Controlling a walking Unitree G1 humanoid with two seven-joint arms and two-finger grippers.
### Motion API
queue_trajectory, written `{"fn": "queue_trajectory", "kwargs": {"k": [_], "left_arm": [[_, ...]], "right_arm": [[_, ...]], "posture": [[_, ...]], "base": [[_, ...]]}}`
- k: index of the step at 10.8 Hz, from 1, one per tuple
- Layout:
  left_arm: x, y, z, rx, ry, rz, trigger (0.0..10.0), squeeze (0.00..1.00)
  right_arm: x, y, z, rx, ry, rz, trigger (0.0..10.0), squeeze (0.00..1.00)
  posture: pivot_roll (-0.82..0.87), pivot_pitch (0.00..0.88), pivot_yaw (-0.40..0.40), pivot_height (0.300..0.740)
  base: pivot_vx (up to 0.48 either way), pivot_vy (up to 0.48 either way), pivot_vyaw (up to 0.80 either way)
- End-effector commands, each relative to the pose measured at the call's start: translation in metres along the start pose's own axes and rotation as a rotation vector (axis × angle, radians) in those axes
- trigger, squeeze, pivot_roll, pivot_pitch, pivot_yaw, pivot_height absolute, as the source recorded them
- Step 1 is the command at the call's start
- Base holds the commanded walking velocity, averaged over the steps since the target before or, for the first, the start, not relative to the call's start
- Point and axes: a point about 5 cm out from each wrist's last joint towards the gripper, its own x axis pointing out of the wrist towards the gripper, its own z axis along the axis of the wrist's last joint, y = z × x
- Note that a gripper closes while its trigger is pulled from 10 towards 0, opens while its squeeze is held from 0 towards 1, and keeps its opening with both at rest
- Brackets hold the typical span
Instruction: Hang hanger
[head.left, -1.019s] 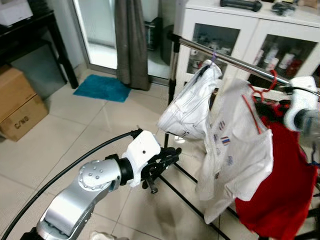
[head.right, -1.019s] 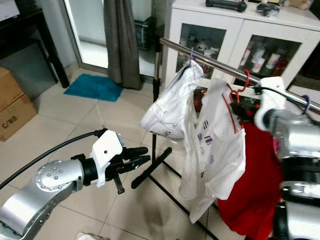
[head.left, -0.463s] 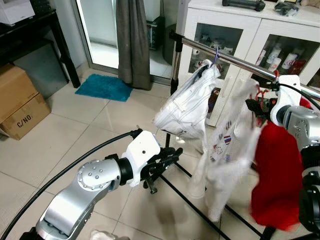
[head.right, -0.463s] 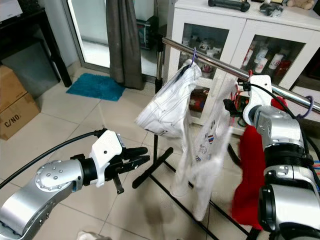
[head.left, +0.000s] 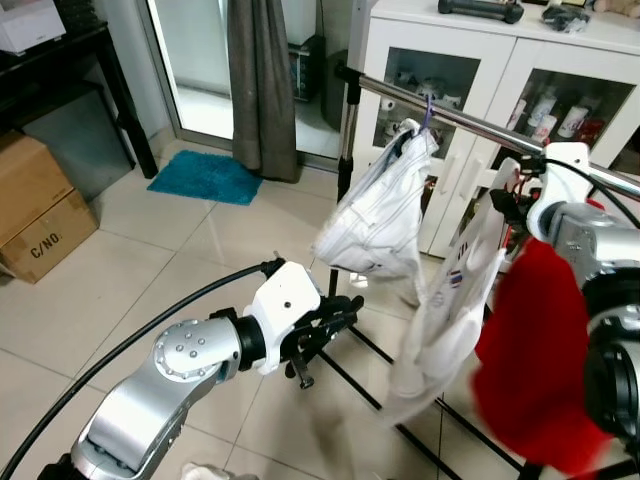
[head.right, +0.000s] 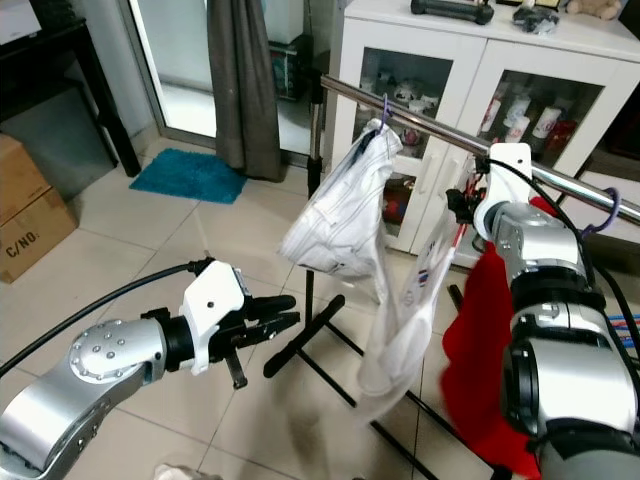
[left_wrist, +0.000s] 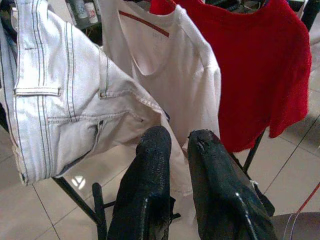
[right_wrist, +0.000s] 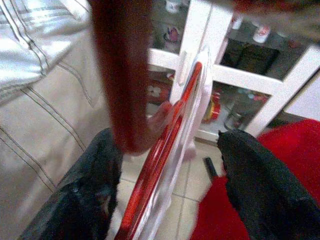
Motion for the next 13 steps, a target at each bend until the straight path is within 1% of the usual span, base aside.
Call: {"fn": "queue_trajectory", "kwargs": {"k": [1,4,5,6,8,13], "left_arm": [[0.001,0.001,0.003,0.018,0.002,-0.009,10.0,0.0],[0.001,0.001,0.004,0.018,0.001,-0.012,10.0,0.0],[0.001,0.001,0.003,0.018,0.003,-0.013,10.0,0.0],[0.001,0.001,0.003,0.018,0.004,-0.014,10.0,0.0],[0.0,0.002,0.004,0.022,0.006,-0.019,10.0,0.0],[0.0,0.001,0.003,0.024,0.007,-0.017,10.0,0.0]], "right_arm": [[0.002,-0.001,-0.011,0.0,0.052,-0.022,0.0,0.0],[0.003,-0.006,-0.021,0.017,0.09,-0.058,0.0,0.0],[0.003,-0.01,-0.028,0.044,0.108,-0.074,0.0,0.0],[0.003,-0.011,-0.029,0.048,0.11,-0.077,0.0,0.0],[0.001,-0.015,-0.027,0.069,0.095,-0.078,0.0,0.0],[0.0,-0.016,-0.018,0.069,0.051,-0.046,0.0,0.0]], "posture": [[0.07,0.036,0.004,0.74],[0.08,0.033,0.0,0.74],[0.08,0.033,0.001,0.74],[0.08,0.033,0.001,0.74],[0.08,0.031,0.011,0.74],[0.08,0.023,0.001,0.74]], "base": [[0.0,0.0,0.0],[0.0,0.0,0.0],[0.0,0.0,0.0],[0.0,0.0,0.0],[0.0,0.0,0.0],[0.0,0.0,0.0]]}}
